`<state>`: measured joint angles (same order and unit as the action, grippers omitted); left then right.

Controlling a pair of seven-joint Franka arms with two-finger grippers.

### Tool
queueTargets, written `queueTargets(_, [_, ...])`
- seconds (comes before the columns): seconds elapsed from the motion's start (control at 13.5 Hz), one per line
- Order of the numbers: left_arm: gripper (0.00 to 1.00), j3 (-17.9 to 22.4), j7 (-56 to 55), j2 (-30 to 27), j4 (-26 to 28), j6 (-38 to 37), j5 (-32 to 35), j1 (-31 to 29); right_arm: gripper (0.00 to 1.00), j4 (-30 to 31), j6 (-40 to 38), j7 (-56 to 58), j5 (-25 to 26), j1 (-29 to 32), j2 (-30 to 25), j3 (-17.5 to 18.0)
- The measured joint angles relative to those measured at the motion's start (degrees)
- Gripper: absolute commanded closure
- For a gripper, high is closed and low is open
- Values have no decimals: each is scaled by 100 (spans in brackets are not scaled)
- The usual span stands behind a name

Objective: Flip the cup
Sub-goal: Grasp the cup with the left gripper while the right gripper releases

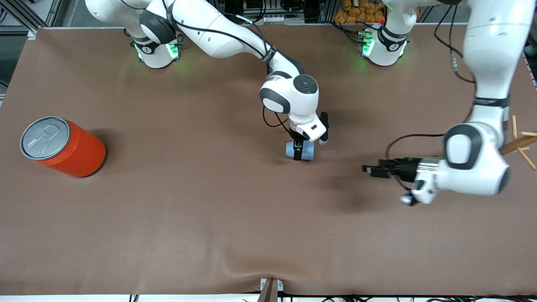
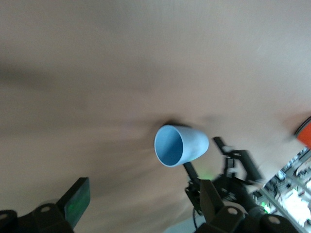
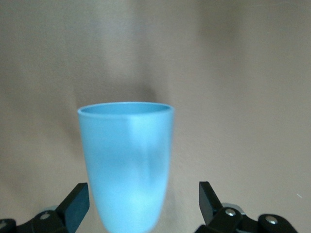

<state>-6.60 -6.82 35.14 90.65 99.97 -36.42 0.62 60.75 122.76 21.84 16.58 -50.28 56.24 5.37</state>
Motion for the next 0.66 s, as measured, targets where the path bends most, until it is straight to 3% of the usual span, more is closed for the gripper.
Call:
queueTargets(0.3, [0, -8, -4, 358, 32, 174, -613, 437, 0, -25, -618, 99, -537, 226, -506, 6])
queueTargets(0.52, [0, -15, -198, 513, 41, 451, -677, 828, 0, -36, -777, 366, -1145, 771, -811, -1])
queueTargets(0.66, [0, -20, -390, 637, 54, 638, -678, 1077, 0, -48, -1296, 478, -1582, 1294, -1074, -15])
